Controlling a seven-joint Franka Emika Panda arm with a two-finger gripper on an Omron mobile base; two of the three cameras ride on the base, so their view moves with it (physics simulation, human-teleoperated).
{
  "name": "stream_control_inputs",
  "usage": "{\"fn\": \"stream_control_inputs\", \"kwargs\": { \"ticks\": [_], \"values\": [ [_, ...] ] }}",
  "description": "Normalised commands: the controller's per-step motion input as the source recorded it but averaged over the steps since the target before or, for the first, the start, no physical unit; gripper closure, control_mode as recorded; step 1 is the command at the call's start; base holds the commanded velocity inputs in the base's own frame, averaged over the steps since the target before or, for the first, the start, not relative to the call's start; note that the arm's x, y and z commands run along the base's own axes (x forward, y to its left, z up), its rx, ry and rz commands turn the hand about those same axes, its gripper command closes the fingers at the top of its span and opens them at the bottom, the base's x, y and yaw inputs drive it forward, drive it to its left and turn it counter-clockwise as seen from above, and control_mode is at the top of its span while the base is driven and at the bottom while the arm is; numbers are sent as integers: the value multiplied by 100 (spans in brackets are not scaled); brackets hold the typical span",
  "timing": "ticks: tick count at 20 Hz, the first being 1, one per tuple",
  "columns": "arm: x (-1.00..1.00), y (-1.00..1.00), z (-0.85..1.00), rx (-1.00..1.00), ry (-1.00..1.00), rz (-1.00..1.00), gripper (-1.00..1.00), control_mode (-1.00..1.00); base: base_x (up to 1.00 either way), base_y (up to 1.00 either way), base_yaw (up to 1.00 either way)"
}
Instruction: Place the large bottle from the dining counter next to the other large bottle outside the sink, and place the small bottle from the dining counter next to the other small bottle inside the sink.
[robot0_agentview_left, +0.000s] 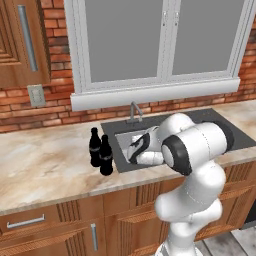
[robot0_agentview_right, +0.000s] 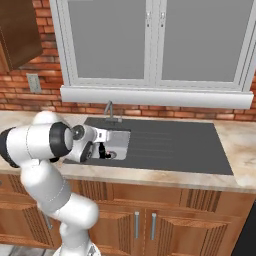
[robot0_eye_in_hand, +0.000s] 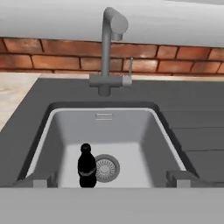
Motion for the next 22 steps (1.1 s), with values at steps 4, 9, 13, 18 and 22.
{"fn": "stream_control_inputs", "kwargs": {
  "ticks": [4,9,13,18,22],
  "values": [
    [-64,-40,15,0,-11,0,-100,-100,0,0,0],
    [-40,-34,47,1,-10,0,-100,-100,0,0,0],
    [-15,-25,63,2,-5,2,-100,-100,0,0,0],
    [-2,-16,52,5,0,3,-100,-100,0,0,0],
    [-6,-4,18,3,0,3,-100,-100,0,0,0]
  ]
}}
